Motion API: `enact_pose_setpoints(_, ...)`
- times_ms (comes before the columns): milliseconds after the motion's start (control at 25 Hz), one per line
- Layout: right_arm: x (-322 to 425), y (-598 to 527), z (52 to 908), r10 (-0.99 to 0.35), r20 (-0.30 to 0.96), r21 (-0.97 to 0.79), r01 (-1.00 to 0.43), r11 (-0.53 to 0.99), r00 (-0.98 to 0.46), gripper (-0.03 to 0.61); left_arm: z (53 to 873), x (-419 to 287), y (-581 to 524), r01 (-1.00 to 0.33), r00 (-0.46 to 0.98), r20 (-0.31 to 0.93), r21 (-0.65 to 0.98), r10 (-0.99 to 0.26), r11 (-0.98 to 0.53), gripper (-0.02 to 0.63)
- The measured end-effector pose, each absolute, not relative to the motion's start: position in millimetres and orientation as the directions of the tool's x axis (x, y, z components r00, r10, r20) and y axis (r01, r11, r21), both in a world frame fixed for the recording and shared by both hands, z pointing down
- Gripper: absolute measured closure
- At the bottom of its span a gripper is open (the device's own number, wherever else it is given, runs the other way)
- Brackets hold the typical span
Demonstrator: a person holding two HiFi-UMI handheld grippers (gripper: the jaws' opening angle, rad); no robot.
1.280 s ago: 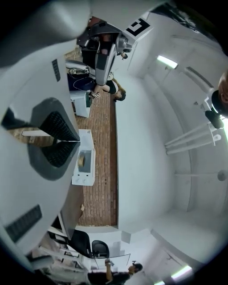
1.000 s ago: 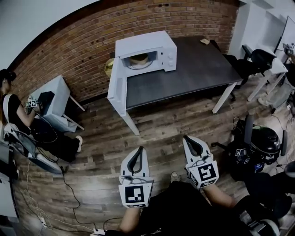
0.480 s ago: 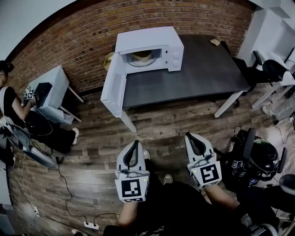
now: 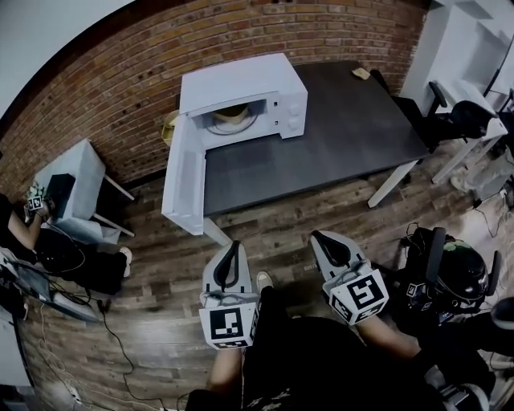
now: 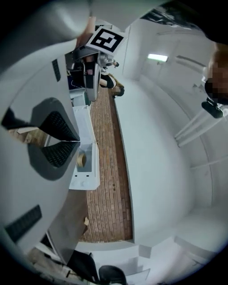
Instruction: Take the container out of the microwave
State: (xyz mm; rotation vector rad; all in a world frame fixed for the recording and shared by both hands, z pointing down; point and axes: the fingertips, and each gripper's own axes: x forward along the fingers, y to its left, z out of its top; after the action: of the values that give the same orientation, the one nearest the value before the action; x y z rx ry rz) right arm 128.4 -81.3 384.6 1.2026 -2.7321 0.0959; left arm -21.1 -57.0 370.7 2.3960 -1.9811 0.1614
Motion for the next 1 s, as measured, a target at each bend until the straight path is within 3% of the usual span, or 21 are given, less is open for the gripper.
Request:
enact_pose_setpoints(160, 105.1, -119.1, 372.3, -0.701, 0.177, 0.053, -0.704, 0.708, -0.691, 0.514, 350.8, -34.7, -93.1, -0.982, 0.181, 0.050, -0.050, -0.982, -0.183, 0.606)
enact_pose_setpoints(440, 47.8, -169.5, 364.7, -0.670, 0.179, 0.048, -0.674, 0.737, -0.720, 0.514, 349.9, -64.6, -146.3, -0.969, 0.232, 0.079, -0.066, -0.969, -0.237, 0.606)
enact_pose_setpoints(1000, -2.2, -258.6, 375.7, -0.733, 0.189, 0.088, -0.732, 0.676, -0.654, 0.514, 375.9, -103.7, -248.6, -0.935, 0.349, 0.104, -0.023, -0.931, -0.353, 0.606)
